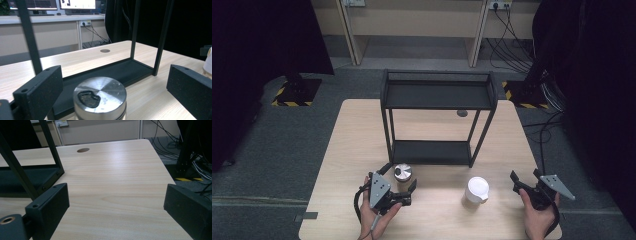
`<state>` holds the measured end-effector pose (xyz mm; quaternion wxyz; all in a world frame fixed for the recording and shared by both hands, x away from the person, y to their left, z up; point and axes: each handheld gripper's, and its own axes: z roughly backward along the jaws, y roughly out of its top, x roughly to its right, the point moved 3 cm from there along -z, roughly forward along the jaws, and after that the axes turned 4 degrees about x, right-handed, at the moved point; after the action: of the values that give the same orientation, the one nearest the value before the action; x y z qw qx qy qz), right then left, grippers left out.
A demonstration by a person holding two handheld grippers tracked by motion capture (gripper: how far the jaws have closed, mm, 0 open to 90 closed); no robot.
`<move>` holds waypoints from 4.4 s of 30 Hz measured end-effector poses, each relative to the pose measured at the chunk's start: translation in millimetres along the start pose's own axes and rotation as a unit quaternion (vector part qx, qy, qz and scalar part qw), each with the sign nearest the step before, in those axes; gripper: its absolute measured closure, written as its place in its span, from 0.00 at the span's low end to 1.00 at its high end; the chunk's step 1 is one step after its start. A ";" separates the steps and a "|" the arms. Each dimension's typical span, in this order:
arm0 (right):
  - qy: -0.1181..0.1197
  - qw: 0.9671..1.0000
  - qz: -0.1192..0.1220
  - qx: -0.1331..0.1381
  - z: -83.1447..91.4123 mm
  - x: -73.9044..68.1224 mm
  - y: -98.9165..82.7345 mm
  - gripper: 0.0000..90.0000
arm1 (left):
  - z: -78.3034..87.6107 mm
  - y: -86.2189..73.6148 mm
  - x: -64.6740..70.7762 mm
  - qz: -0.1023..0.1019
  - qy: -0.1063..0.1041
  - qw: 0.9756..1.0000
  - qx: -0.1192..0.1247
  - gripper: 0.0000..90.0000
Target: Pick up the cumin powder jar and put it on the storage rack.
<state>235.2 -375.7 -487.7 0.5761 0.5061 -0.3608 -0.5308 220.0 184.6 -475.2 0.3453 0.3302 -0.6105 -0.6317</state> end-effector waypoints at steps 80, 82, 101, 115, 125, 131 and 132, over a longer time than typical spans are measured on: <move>0.006 1.000 0.006 -0.007 -2.0 0.1 2.1 0.07 | -0.6 11.7 3.1 -0.005 0.040 0.999 -0.008 0.34; 0.006 1.000 0.005 -0.006 -1.7 0.1 1.8 0.07 | 0.3 15.4 4.1 -0.009 0.041 0.999 -0.003 0.34; 0.005 1.000 0.008 -0.007 -1.9 -0.6 2.0 0.07 | 9.3 43.6 0.9 -0.018 0.064 0.997 0.043 0.34; 0.005 1.000 0.010 -0.007 -1.9 -1.4 2.0 0.07 | 3.9 67.1 3.1 -0.029 0.061 0.996 0.064 0.34; 0.006 1.000 0.009 -0.008 -2.0 -1.1 2.1 0.08 | -0.5 78.5 5.2 -0.034 0.059 0.995 0.069 0.34; 0.005 1.000 0.009 -0.007 -1.9 -1.2 2.0 0.07 | -4.0 91.7 4.7 -0.037 0.067 0.994 0.072 0.34; 0.005 1.000 0.009 -0.008 -2.0 -1.2 2.1 0.07 | -4.5 93.5 4.7 -0.038 0.068 0.994 0.074 0.34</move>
<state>237.4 -374.3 -485.9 0.5870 0.5011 -0.3583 -0.5253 224.3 176.7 -381.9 0.3367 0.4198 -0.6176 -0.5736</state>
